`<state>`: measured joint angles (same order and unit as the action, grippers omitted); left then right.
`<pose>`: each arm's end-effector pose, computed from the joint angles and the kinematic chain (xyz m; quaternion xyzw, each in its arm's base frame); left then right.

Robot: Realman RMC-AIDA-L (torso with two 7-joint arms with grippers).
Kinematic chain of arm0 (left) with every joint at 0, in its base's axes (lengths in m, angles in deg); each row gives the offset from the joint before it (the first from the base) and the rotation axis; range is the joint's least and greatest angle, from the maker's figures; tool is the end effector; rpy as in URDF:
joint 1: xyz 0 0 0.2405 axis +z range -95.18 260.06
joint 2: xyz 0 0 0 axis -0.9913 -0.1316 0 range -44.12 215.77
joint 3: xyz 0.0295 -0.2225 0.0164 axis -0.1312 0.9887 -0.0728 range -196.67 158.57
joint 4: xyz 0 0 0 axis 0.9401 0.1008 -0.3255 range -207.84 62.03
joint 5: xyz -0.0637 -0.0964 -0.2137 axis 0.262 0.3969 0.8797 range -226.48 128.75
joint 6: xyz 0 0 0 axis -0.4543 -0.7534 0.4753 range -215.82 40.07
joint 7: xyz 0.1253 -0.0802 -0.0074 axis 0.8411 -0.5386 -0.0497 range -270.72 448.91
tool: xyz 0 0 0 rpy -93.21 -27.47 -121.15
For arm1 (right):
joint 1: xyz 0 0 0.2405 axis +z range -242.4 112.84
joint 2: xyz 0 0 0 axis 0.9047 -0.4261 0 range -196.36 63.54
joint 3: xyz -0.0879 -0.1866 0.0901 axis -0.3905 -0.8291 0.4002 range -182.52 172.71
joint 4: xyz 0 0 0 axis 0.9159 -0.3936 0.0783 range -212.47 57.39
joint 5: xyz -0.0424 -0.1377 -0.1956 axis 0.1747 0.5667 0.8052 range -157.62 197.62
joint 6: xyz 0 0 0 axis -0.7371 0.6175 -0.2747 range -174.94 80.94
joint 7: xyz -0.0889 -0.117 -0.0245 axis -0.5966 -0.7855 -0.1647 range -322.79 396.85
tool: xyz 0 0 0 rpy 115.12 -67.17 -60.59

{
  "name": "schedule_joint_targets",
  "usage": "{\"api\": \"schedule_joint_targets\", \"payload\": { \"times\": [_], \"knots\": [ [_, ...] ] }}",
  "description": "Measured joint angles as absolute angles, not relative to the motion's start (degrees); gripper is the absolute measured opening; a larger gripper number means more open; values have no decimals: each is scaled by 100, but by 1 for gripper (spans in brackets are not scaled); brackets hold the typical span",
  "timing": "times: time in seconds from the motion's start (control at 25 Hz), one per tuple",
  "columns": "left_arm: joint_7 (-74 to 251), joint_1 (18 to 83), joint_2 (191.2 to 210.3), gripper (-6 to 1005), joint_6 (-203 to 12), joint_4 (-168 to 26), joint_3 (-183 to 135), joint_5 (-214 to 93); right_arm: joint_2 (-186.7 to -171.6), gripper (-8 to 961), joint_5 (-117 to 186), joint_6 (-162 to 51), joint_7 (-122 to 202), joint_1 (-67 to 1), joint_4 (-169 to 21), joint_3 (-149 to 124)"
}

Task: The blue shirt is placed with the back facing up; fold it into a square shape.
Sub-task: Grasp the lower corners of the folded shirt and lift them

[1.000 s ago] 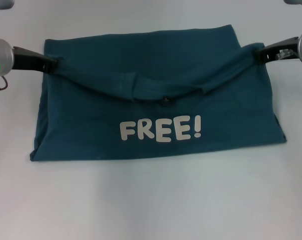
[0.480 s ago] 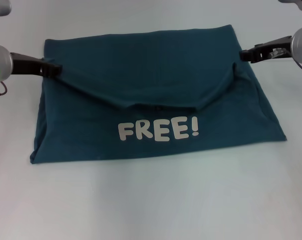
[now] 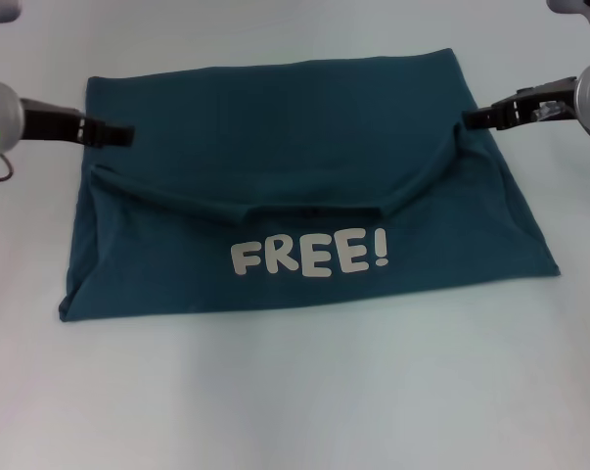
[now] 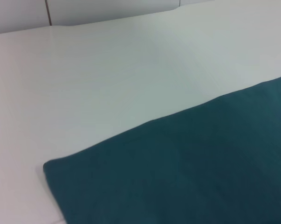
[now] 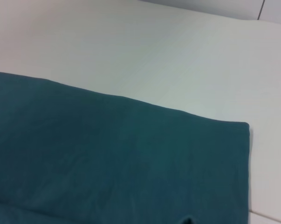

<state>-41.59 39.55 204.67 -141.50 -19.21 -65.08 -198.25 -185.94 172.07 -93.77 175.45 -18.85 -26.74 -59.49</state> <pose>-0.2290 0.4727 0.0839 -0.8273 -0.3791 -0.0270 0.4137 0.1978 0.4889 0.0537 -0.8307 0.3596 0.0163 0.4246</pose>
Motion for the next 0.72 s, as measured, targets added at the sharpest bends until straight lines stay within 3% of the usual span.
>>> {"api": "schedule_joint_targets", "payload": {
  "times": [0.16, 0.32, 0.72],
  "knots": [
    [-4881, 3915, 20282, 885, -14996, -1810, -6482, -20329, -18588, 825, 17406, -9683, 17540, -1905, -2605, -5962],
    [-5722, 3912, 20250, 915, -15980, -1422, -6467, -20981, -18623, 931, 17795, -10058, 17580, -1933, -2349, -5984],
    [-7497, 4326, 20305, 923, -17607, -752, -6079, -21197, -18611, 931, 17905, -10187, 17503, -2090, -1964, -6241]
  ]
}}
